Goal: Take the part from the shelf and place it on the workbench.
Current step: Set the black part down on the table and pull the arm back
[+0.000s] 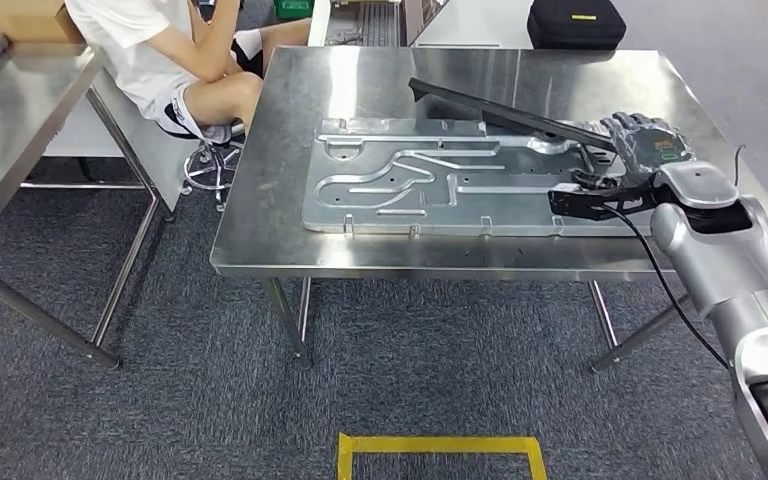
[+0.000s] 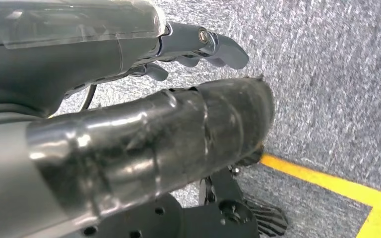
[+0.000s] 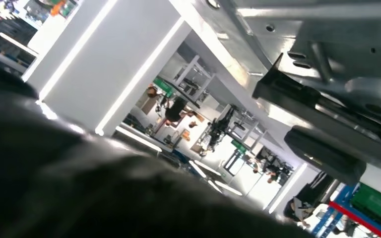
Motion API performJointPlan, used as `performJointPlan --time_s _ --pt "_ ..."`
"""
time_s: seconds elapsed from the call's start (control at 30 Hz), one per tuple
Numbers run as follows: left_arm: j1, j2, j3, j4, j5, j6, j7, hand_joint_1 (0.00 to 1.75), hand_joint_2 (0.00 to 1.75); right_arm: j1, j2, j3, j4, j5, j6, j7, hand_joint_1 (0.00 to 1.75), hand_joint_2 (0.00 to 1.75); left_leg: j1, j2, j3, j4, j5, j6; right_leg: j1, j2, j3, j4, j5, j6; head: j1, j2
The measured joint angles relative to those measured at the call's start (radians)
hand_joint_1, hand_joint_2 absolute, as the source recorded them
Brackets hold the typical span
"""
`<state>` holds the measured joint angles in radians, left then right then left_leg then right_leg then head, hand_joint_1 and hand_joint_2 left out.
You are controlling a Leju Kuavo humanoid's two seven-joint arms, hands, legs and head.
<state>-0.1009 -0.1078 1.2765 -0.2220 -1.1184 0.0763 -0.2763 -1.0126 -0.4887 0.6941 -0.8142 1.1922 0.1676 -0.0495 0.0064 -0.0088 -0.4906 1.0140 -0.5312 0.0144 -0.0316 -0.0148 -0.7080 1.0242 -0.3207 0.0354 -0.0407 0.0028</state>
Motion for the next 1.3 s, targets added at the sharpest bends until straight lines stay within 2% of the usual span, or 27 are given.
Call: performJointPlan --time_s 0.07,0.13,0.17,0.2,0.23,0.27,0.33,0.4,0.43,0.47,0.53,0.57,0.6,0.7,0.73,0.8,0.83,0.87,0.93,0.97,1.03,1.07,1.1,1.13,1.2,1.23,1.3 --pt "-0.001 0.0 0.0 0.0 -0.001 0.001 0.003 0.0 0.0 0.001 -0.001 0.0 0.0 -0.001 0.001 0.0 0.0 0.0 0.0 0.004 -0.018 -0.002 0.024 0.019 -0.004 0.002 -0.012 0.011 -0.024 0.01 0.001 0.0" --pt "-0.002 0.0 0.0 0.0 -0.001 0.002 0.004 0.0 0.0 0.002 -0.002 0.0 0.001 -0.002 0.001 0.0 0.0 0.0 0.0 0.009 -0.044 -0.004 0.053 0.035 -0.004 0.005 -0.04 0.093 -0.124 0.014 0.002 0.0" --pt "-0.002 0.0 0.0 0.0 -0.001 0.003 0.005 0.0 0.0 0.003 -0.003 0.0 0.001 -0.002 0.001 0.0 0.0 0.0 -0.002 0.01 -0.061 -0.003 0.066 0.04 -0.002 0.005 -0.054 0.159 -0.176 0.014 0.002 0.0" --pt "-0.002 0.0 0.0 0.0 -0.001 0.003 0.005 0.0 0.0 0.004 -0.003 0.0 0.001 -0.003 0.001 0.0 0.0 0.0 -0.005 0.01 -0.077 -0.002 0.078 0.042 -0.001 0.005 -0.064 0.224 -0.21 0.015 0.002 0.0" --pt "-0.002 0.0 0.0 0.0 -0.001 0.004 0.006 0.0 0.0 0.006 -0.003 0.0 0.001 -0.004 0.001 0.0 0.0 0.0 -0.008 0.011 -0.094 0.0 0.09 0.043 0.001 0.006 -0.065 0.273 -0.218 0.014 0.002 0.0" --pt "-0.002 0.0 0.0 0.0 -0.002 0.004 0.007 0.0 0.0 0.008 -0.003 0.0 0.001 -0.005 0.001 0.0 0.0 0.0 -0.012 0.011 -0.111 0.003 0.101 0.043 0.002 0.006 -0.052 0.294 -0.204 0.011 0.002 0.0" --pt "-0.002 0.0 0.0 0.0 -0.002 0.005 0.008 0.0 0.0 0.01 -0.003 0.0 0.001 -0.007 0.0 0.0 0.0 0.0 -0.017 0.01 -0.142 0.007 0.122 0.042 0.009 0.008 0.025 0.233 -0.159 -0.002 0.002 0.0" --pt "-0.002 -0.002 0.0 0.0 -0.003 0.006 0.009 0.0 0.0 0.007 -0.003 0.0 -0.002 -0.008 -0.002 0.0 0.0 0.0 -0.021 0.008 -0.161 0.009 0.141 0.038 0.021 0.01 0.136 0.093 -0.167 -0.022 0.002 0.0" --pt "-0.002 -0.003 0.0 0.0 -0.003 0.007 0.009 0.0 0.0 0.006 -0.003 0.0 -0.003 -0.009 -0.003 0.0 0.0 0.0 -0.021 0.008 -0.164 0.008 0.15 0.034 0.027 0.011 0.171 0.04 -0.178 -0.029 0.002 0.0" --pt "-0.002 -0.004 0.0 0.0 -0.004 0.008 0.009 0.0 0.0 0.004 -0.002 0.0 -0.004 -0.009 -0.004 0.0 0.0 0.0 -0.021 0.008 -0.166 0.006 0.16 0.029 0.031 0.011 0.189 0.007 -0.188 -0.035 0.002 0.0" --pt "-0.001 -0.004 0.0 0.0 -0.004 0.01 0.01 0.0 0.0 0.003 -0.001 0.0 -0.005 -0.01 -0.005 0.0 0.0 0.0 -0.019 0.006 -0.171 0.002 0.172 0.019 0.031 0.007 0.184 -0.01 -0.171 -0.045 0.004 0.0" --pt "-0.001 -0.004 0.0 0.0 -0.004 0.01 0.01 0.0 0.0 0.002 0.0 0.0 -0.004 -0.01 -0.005 0.0 0.0 0.0 -0.019 0.005 -0.178 0.011 0.156 0.013 0.028 0.004 0.177 -0.015 -0.159 -0.052 0.004 0.0" --pt "0.0 -0.004 0.0 0.0 -0.004 0.01 0.01 0.0 0.0 0.003 0.001 0.0 -0.004 -0.01 -0.005 0.0 0.0 0.0 -0.018 0.004 -0.19 0.037 0.122 0.007 0.024 0.001 0.167 -0.02 -0.145 -0.059 0.003 0.0" --pt "0.002 -0.004 0.0 0.0 -0.004 0.011 0.01 0.0 0.0 0.004 0.004 0.0 -0.004 -0.011 -0.005 0.0 0.0 0.0 -0.008 0.003 -0.236 0.206 -0.022 -0.009 0.021 -0.001 0.121 -0.022 -0.106 -0.067 0.002 0.0" --pt "0.002 -0.005 0.0 0.0 -0.005 0.011 0.01 0.0 0.0 0.006 0.004 0.0 -0.004 -0.011 -0.005 0.0 0.0 0.0 -0.004 0.004 -0.241 0.258 -0.036 -0.013 0.02 -0.001 0.104 -0.02 -0.093 -0.065 0.002 0.0" --pt "0.001 -0.005 0.0 0.0 -0.005 0.011 0.01 0.0 0.0 0.01 0.004 0.0 -0.004 -0.012 -0.005 -0.001 0.0 0.0 0.002 0.004 -0.213 0.286 0.002 -0.02 0.018 -0.001 0.067 -0.016 -0.068 -0.059 0.002 0.0" --pt "0.0 -0.004 0.0 0.0 -0.005 0.011 0.01 0.0 0.0 0.012 0.004 0.0 -0.004 -0.012 -0.005 -0.001 0.0 0.0 0.004 0.004 -0.176 0.252 0.031 -0.022 0.016 -0.001 0.05 -0.011 -0.057 -0.054 0.002 0.0" --pt "0.0 -0.004 0.0 0.0 -0.005 0.012 0.01 0.0 0.0 0.012 0.004 0.0 -0.005 -0.012 -0.005 -0.002 0.0 0.0 0.005 0.004 -0.122 0.19 0.041 -0.023 0.015 -0.001 0.034 -0.005 -0.048 -0.048 0.001 0.0" --pt "-0.001 -0.002 0.0 0.0 -0.006 0.013 0.01 0.0 0.0 0.012 0.003 0.0 -0.005 -0.012 -0.006 -0.002 0.0 0.0 0.002 0.002 -0.023 0.054 0.016 -0.017 0.013 -0.002 0.014 0.007 -0.032 -0.035 0.001 0.0" --pt "-0.001 -0.002 0.0 0.0 -0.006 0.013 0.01 0.0 0.0 0.012 0.003 0.0 -0.005 -0.012 -0.007 -0.002 0.0 0.0 -0.001 0.001 0.002 0.013 -0.002 -0.011 0.013 -0.003 0.009 0.009 -0.023 -0.027 0.002 0.0" --pt "-0.002 -0.002 0.0 0.0 -0.006 0.013 0.01 0.0 0.0 0.013 0.002 0.0 -0.005 -0.012 -0.007 -0.002 0.0 0.0 -0.003 0.002 0.0 -0.006 0.002 0.005 0.01 -0.003 0.007 0.004 -0.006 -0.013 0.002 0.0" --pt "-0.002 -0.002 0.0 0.0 -0.007 0.013 0.01 0.0 0.0 0.013 0.002 0.0 -0.004 -0.012 -0.007 -0.002 0.0 0.0 -0.002 0.004 -0.008 -0.009 0.014 0.014 0.009 -0.002 0.003 0.008 -0.014 -0.007 0.002 0.0" --pt "-0.002 -0.002 0.0 0.0 -0.007 0.013 0.01 0.0 0.0 0.013 0.002 0.0 -0.004 -0.012 -0.006 -0.002 0.0 0.0 -0.001 0.007 -0.017 -0.012 0.027 0.024 0.007 0.0 -0.006 0.025 -0.043 -0.003 0.003 0.0" --pt "-0.002 -0.001 0.0 0.0 -0.007 0.013 0.01 0.0 0.0 0.014 0.001 0.0 -0.004 -0.012 -0.006 -0.002 0.0 0.0 0.0 0.01 -0.029 -0.013 0.042 0.032 0.005 0.003 -0.02 0.064 -0.091 0.0 0.004 0.0" --pt "-0.003 -0.001 0.0 0.0 -0.007 0.013 0.01 0.0 0.0 0.015 0.0 0.0 -0.004 -0.012 -0.006 -0.002 0.0 0.0 -0.003 0.014 -0.06 -0.012 0.068 0.04 0.005 0.005 -0.049 0.188 -0.195 0.007 0.004 0.0" --pt "-0.002 -0.001 0.0 0.0 -0.007 0.013 0.01 0.0 0.0 0.016 0.0 0.0 -0.003 -0.012 -0.006 -0.002 0.0 0.0 -0.005 0.015 -0.078 -0.01 0.081 0.04 0.005 0.005 -0.056 0.249 -0.219 0.009 0.004 0.0" --pt "-0.003 -0.001 0.0 0.0 -0.007 0.013 0.01 0.0 0.0 0.021 0.0 0.0 -0.003 -0.012 -0.006 -0.002 0.0 0.0 -0.006 0.016 -0.113 -0.003 0.103 0.039 0.005 0.006 -0.036 0.298 -0.198 0.011 0.004 0.0"
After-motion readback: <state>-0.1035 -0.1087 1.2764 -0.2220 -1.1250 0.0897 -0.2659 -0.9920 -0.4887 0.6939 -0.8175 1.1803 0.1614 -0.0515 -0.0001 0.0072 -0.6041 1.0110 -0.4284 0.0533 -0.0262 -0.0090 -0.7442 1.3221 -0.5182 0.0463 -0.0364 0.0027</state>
